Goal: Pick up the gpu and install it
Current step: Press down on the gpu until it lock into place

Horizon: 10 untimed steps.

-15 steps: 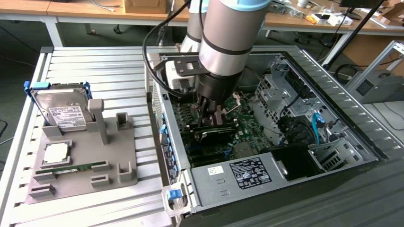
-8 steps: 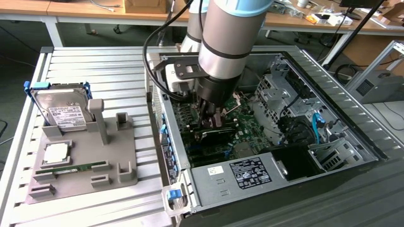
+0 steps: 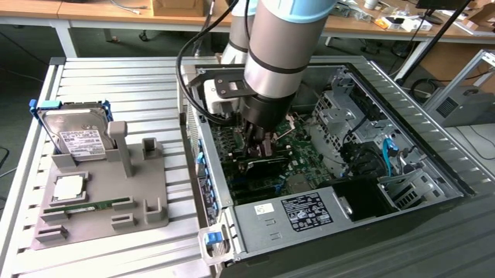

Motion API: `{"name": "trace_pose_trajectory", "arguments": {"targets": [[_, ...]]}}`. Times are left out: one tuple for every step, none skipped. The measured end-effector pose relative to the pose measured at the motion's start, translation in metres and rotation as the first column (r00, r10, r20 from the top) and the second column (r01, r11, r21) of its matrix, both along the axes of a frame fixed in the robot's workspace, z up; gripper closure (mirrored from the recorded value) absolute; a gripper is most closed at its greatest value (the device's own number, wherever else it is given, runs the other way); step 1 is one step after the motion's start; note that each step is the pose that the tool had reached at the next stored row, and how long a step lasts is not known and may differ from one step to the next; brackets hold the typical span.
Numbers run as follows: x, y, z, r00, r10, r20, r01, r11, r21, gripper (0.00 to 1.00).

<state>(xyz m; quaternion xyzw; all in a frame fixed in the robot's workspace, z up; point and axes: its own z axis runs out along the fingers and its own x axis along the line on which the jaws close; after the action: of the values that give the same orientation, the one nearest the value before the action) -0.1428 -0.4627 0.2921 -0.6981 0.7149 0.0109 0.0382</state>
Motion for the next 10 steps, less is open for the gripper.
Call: {"name": "trace_pose_trajectory", "arguments": {"targets": [[0.003, 0.0, 0.0001, 1.0, 0.0, -0.0006, 0.0, 1.0, 0.0, 0.89], [0.008, 0.0, 0.0001, 1.0, 0.0, -0.001, 0.0, 1.0, 0.0004, 0.89], [0.012, 0.0, 0.0001, 1.0, 0.0, -0.0012, 0.0, 1.0, 0.0006, 0.89], [0.016, 0.0, 0.0001, 1.0, 0.0, -0.0015, 0.0, 1.0, 0.0006, 0.89], [0.02, 0.0, 0.0001, 1.0, 0.0, -0.0018, 0.0, 1.0, 0.0006, 0.89], [0.024, 0.0, 0.0001, 1.0, 0.0, -0.0022, 0.0, 1.0, 0.0006, 0.89], [0.029, 0.0, 0.0001, 1.0, 0.0, -0.0027, 0.0, 1.0, 0.0005, 0.89], [0.033, 0.0, 0.0001, 1.0, 0.0, -0.0031, 0.0, 1.0, 0.0005, 0.89], [0.034, 0.0, 0.0002, 1.0, 0.0, -0.0031, 0.0, 1.0, 0.0006, 0.89], [0.034, 0.0003, 0.0001, 1.0, -0.001, -0.0031, 0.001, 1.0, 0.0006, 0.89]]}}
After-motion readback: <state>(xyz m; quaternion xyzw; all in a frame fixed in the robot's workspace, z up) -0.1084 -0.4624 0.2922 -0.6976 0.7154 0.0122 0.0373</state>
